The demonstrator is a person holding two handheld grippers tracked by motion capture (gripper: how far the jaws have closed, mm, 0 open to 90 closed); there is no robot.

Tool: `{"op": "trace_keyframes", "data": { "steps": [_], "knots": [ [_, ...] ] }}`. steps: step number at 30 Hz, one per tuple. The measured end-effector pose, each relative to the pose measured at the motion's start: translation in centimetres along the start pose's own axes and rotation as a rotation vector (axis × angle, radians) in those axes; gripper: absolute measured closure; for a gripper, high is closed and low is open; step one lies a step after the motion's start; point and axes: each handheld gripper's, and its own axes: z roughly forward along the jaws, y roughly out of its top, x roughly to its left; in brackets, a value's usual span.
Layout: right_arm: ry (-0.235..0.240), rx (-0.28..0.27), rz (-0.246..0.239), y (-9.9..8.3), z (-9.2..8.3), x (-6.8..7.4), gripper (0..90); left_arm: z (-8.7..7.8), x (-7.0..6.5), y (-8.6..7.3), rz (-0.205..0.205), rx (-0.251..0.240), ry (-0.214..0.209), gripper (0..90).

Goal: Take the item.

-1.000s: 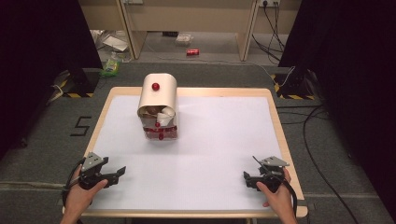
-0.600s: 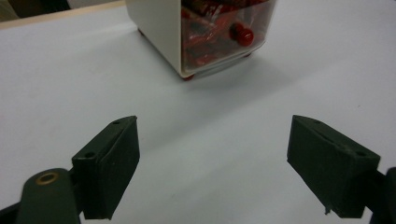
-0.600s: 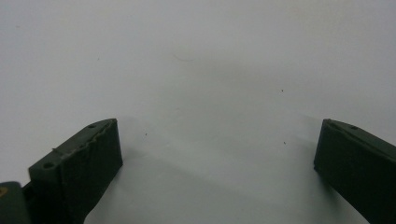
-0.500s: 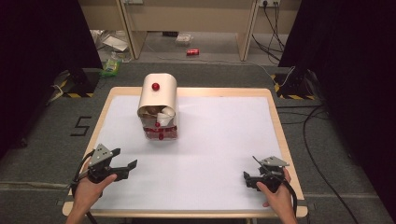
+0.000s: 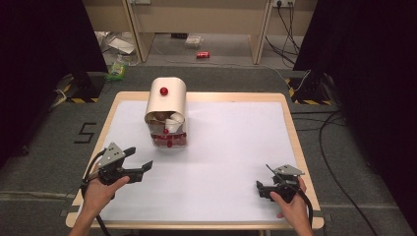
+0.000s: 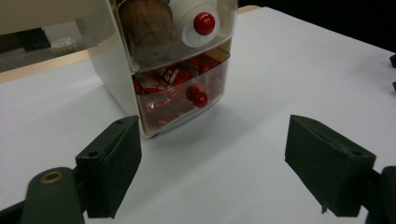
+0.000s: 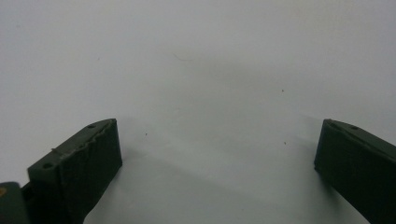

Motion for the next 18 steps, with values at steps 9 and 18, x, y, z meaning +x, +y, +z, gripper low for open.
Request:
{"op": "trace_keyframes", "data": {
  "steps": [9, 18],
  "knots": [
    [0.000, 0.000, 0.000, 0.0, 0.0, 0.0, 1.1, 0.2, -0.4, 1.8, 0.015, -0.027, -0.021, 18.5],
    [0.001, 0.001, 0.000, 0.0, 0.0, 0.0, 0.9, 0.4, -0.6, 3.4, 0.025, -0.050, -0.036, 18.6]
  ]
}}
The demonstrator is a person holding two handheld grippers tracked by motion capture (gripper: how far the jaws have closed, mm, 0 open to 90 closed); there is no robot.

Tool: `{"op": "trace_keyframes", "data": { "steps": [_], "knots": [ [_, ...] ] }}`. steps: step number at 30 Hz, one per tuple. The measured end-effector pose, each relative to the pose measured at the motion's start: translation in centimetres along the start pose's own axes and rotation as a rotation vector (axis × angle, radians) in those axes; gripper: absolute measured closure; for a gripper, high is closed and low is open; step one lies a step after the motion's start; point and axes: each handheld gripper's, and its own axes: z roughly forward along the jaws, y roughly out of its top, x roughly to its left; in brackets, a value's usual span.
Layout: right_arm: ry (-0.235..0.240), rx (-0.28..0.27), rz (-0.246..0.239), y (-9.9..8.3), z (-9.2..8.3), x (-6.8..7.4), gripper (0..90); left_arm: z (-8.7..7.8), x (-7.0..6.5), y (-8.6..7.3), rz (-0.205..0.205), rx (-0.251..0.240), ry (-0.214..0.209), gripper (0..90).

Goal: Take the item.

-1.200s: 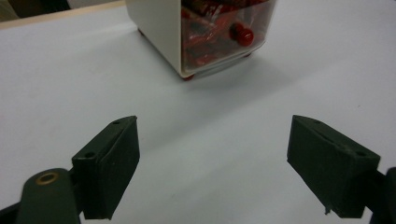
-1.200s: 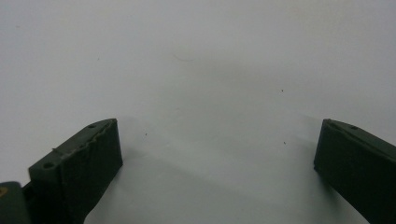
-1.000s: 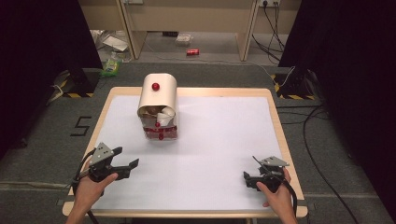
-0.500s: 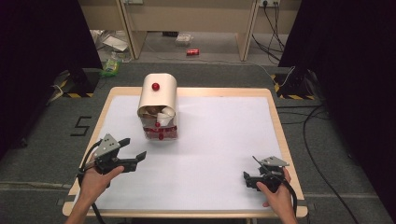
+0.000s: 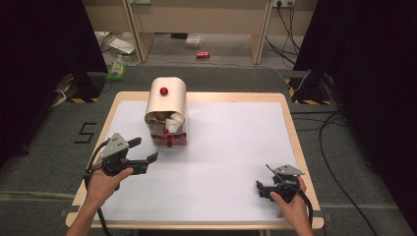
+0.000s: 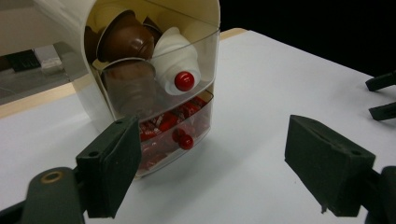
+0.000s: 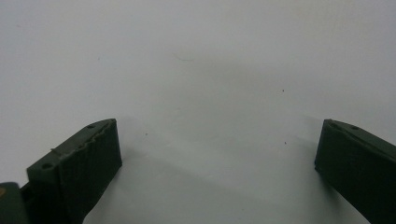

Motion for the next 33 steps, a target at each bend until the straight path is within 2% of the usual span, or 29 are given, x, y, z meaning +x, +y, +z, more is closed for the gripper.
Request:
{"op": "trace_keyframes", "data": {
  "steps": [9, 18, 21, 33],
  "knots": [
    [0.000, 0.001, 0.000, 0.0, 0.0, 0.0, 0.8, 0.9, -0.4, 1.7, 0.020, -0.007, -0.023, 19.2],
    [0.001, 0.001, -0.001, 0.0, 0.0, 0.0, 0.8, 2.4, -0.5, 3.2, 0.045, 0.008, -0.031, 19.2],
    [0.001, 0.000, 0.000, 0.0, 0.0, 0.0, 0.8, 3.1, -0.4, 3.4, 0.052, 0.021, -0.030, 19.2],
    [0.001, 0.000, 0.000, 0.0, 0.0, 0.0, 0.8, 4.9, 0.2, 4.4, 0.062, 0.020, -0.012, 19.4]
  ]
}}
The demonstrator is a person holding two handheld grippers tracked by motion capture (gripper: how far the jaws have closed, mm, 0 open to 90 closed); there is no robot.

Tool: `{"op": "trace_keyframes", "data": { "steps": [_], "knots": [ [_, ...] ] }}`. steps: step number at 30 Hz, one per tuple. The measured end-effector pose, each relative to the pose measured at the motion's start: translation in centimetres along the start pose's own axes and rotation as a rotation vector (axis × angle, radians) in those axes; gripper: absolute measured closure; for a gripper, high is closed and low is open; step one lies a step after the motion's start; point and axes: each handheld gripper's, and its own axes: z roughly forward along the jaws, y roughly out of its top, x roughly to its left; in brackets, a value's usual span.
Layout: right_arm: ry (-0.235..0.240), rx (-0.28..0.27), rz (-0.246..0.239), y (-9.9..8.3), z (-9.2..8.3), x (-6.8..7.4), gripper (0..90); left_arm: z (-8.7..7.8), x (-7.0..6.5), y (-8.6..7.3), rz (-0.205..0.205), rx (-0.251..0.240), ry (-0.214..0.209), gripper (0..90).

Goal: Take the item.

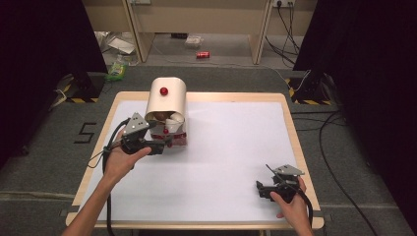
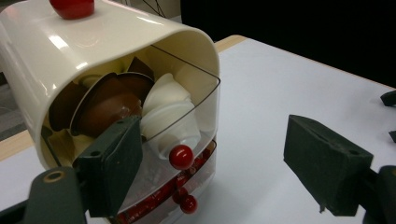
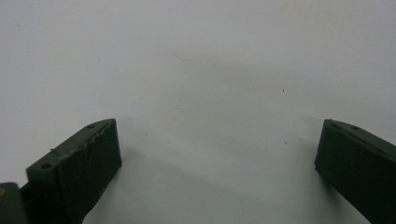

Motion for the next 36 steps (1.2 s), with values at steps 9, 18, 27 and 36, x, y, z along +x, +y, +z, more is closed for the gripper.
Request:
{"op": "trace_keyframes", "data": {
  "steps": [9, 18, 27, 36],
  "knots": [
    [0.000, 0.000, -0.001, 0.0, 0.0, 0.0, 0.8, 1.3, 0.3, 0.6, 0.020, 0.014, 0.013, 19.8],
    [0.000, 0.000, 0.001, 0.0, 0.0, 0.0, 0.7, 2.6, 0.6, 0.8, 0.028, 0.048, 0.006, 19.7],
    [0.001, 0.000, 0.000, 0.0, 0.0, 0.0, 0.7, 2.5, 0.8, 0.3, 0.020, 0.070, -0.002, 19.3],
    [0.000, -0.001, -0.001, 0.0, 0.0, 0.0, 0.7, 3.1, 1.3, 0.1, 0.052, 0.097, 0.009, 19.4]
  ]
}}
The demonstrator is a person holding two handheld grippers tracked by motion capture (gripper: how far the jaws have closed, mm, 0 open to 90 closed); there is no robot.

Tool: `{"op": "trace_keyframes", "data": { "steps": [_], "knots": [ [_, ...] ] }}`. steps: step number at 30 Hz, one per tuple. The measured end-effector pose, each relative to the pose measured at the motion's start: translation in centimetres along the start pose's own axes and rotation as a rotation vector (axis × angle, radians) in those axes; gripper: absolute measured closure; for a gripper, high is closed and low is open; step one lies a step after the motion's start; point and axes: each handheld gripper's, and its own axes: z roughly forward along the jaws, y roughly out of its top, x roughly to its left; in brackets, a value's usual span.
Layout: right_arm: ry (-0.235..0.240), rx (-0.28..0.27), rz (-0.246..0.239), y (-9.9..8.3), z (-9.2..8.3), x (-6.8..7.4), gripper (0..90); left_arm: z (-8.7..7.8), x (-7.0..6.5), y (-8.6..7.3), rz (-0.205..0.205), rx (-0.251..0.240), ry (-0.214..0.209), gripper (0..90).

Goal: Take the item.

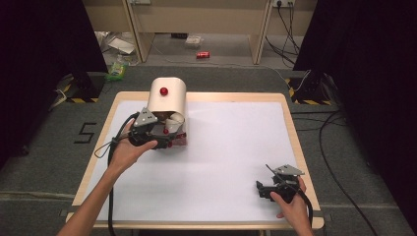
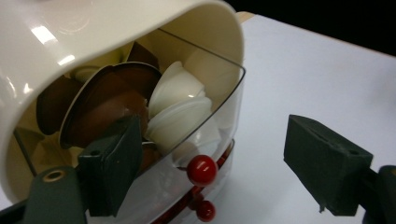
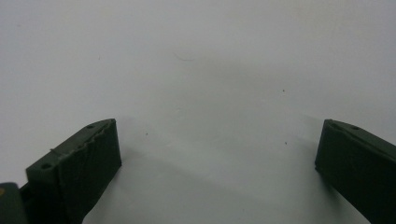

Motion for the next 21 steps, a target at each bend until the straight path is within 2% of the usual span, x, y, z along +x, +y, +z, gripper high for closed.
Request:
{"op": "trace_keyframes", "data": {
  "steps": [8, 21],
  "knots": [
    [0.000, 0.000, -0.001, 0.0, 0.0, 0.0, 0.7, 0.0, -0.3, -0.1, -0.003, 0.004, -0.002, 18.8],
    [0.000, 0.000, -0.002, 0.0, 0.0, 0.0, 0.7, -1.6, -2.0, -1.4, 0.020, 0.001, -0.020, 18.6]
  ]
}}
